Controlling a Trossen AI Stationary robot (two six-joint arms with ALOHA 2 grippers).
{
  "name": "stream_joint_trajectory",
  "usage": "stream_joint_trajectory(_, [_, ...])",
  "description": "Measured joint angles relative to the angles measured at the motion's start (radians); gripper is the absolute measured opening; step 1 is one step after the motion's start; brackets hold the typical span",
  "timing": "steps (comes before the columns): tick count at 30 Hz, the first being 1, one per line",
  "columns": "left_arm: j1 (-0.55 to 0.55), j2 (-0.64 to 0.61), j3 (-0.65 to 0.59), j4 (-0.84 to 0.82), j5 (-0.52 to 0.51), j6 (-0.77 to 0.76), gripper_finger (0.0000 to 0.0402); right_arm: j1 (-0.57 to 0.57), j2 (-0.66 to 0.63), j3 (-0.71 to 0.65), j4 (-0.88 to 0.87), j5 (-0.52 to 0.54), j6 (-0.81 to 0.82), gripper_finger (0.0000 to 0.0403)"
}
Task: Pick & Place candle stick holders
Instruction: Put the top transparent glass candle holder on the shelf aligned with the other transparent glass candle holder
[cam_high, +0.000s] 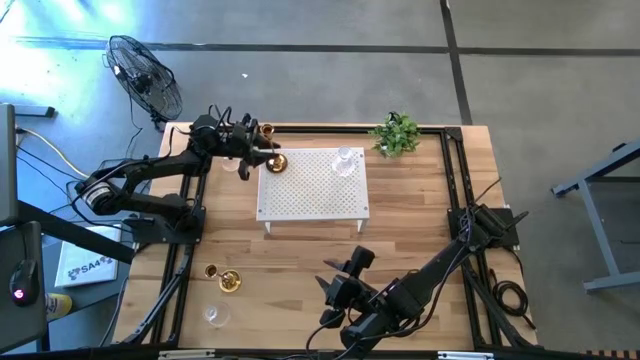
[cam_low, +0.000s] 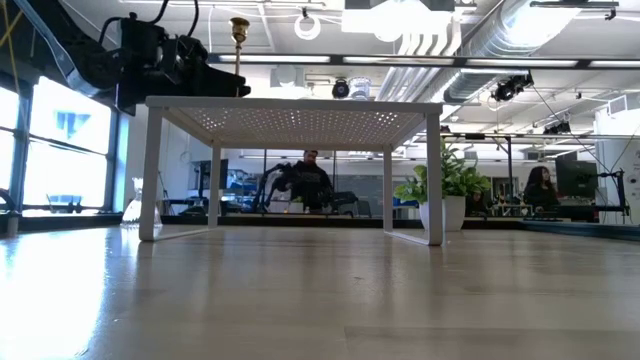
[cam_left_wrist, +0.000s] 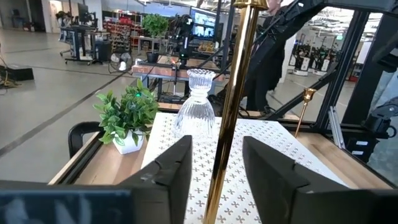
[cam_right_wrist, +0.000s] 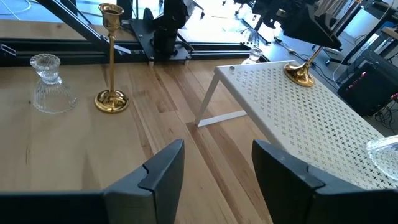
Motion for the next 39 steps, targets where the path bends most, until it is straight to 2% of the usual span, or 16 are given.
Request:
stream_joint_trajectory(6, [0.000, 0.000, 0.000, 0.033, 0.000, -0.003, 0.0170, 0.000, 0.000, 0.000, 0.000, -0.001, 0.000, 0.0181])
stream_joint_trajectory(17, [0.000, -0.090, 0.000, 0.027, 0.011, -0.006, 0.0172, 0.000, 0.000, 0.000, 0.000, -0.024, 0.000, 0.0181])
stream_joint_trajectory(20, [0.000, -0.118, 0.000, 0.002, 0.022, -0.006, 0.0172, 0.000, 0.000, 0.000, 0.000, -0.024, 0.000, 0.0181])
stream_joint_trajectory(25, [0.005, -0.173, 0.000, -0.123, -0.020, 0.043, 0.0172, 0.000, 0.000, 0.000, 0.000, -0.030, 0.004, 0.0181])
stream_joint_trajectory(31, [0.079, -0.222, -0.001, -0.199, -0.054, 0.075, 0.0172, 0.000, 0.000, 0.000, 0.000, -0.040, 0.011, 0.0181])
stream_joint_trajectory(39, [0.180, -0.258, -0.001, -0.255, 0.030, 0.049, 0.0172, 0.000, 0.000, 0.000, 0.000, -0.042, 0.009, 0.0181])
